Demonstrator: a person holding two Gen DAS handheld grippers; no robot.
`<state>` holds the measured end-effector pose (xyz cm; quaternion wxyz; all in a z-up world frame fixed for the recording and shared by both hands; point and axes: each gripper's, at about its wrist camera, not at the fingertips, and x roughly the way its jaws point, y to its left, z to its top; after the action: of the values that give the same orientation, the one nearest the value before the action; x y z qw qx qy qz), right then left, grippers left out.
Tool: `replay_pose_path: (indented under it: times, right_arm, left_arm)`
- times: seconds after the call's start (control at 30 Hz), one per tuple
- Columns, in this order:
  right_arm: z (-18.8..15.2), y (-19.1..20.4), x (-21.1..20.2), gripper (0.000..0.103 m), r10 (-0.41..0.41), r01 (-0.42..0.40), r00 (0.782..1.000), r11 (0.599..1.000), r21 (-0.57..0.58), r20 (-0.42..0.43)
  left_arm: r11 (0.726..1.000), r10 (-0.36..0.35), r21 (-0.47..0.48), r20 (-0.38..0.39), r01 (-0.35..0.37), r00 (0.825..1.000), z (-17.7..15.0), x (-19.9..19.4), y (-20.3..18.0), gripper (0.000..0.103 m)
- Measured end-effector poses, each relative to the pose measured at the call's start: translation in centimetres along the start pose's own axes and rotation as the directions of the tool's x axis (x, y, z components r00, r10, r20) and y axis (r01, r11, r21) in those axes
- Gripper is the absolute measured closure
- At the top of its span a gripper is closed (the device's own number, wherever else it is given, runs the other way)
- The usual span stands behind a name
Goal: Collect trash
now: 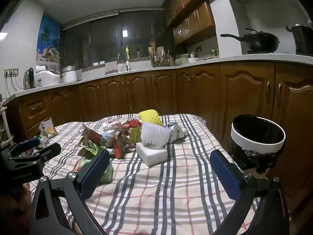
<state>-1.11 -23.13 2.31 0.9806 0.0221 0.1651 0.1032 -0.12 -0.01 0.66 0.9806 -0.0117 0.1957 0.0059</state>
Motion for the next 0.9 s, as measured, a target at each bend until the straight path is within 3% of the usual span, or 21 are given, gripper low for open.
replay_pose_path:
  times: [0.9]
  right_arm:
    - [0.37,-0.06,-0.44,0.000,0.008,-0.008,1.000,1.000,0.010,0.003]
  left_arm:
    - [1.000,0.003,0.005,-0.004,-0.003,1.000,0.04,-0.13,-0.07,0.001]
